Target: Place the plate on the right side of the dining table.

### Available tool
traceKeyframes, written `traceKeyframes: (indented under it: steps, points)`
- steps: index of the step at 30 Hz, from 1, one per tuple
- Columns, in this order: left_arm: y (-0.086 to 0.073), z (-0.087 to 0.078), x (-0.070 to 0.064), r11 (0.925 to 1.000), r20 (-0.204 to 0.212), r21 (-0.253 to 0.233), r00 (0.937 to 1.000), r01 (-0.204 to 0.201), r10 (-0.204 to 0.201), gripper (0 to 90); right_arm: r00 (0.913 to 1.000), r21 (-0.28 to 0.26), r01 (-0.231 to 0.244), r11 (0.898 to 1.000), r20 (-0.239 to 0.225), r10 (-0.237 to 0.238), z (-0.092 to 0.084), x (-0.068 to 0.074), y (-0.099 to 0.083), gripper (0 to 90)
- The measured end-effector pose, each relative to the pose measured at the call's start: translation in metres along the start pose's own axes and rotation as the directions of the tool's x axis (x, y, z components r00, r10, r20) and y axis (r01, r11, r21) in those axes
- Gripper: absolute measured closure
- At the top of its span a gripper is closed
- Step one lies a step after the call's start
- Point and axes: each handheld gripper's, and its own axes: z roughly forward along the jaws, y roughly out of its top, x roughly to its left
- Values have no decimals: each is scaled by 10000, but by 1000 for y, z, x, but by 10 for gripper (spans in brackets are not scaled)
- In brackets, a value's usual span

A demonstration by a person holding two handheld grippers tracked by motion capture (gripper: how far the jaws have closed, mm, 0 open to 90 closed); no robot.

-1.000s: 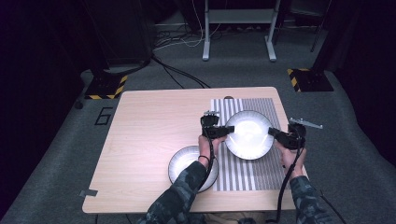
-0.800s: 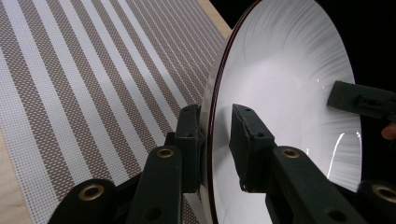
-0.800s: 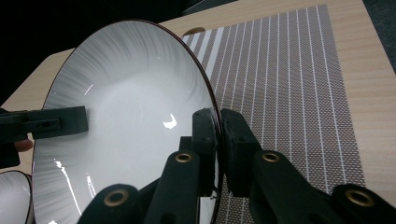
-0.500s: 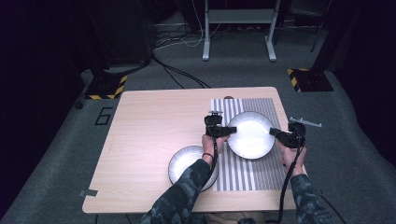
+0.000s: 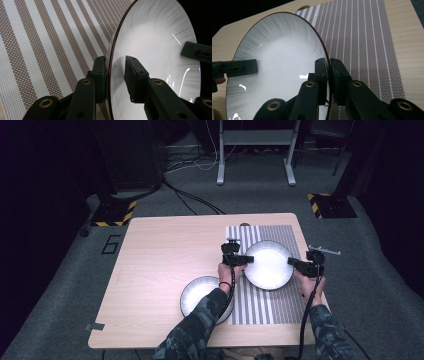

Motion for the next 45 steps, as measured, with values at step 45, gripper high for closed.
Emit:
traceKeyframes:
  steps: [45]
  points:
    - [11,26,6,9926,-1246,1183,9921,263,-115,675,9979,278,-621,9977,179,616,35,-16,-7,840]
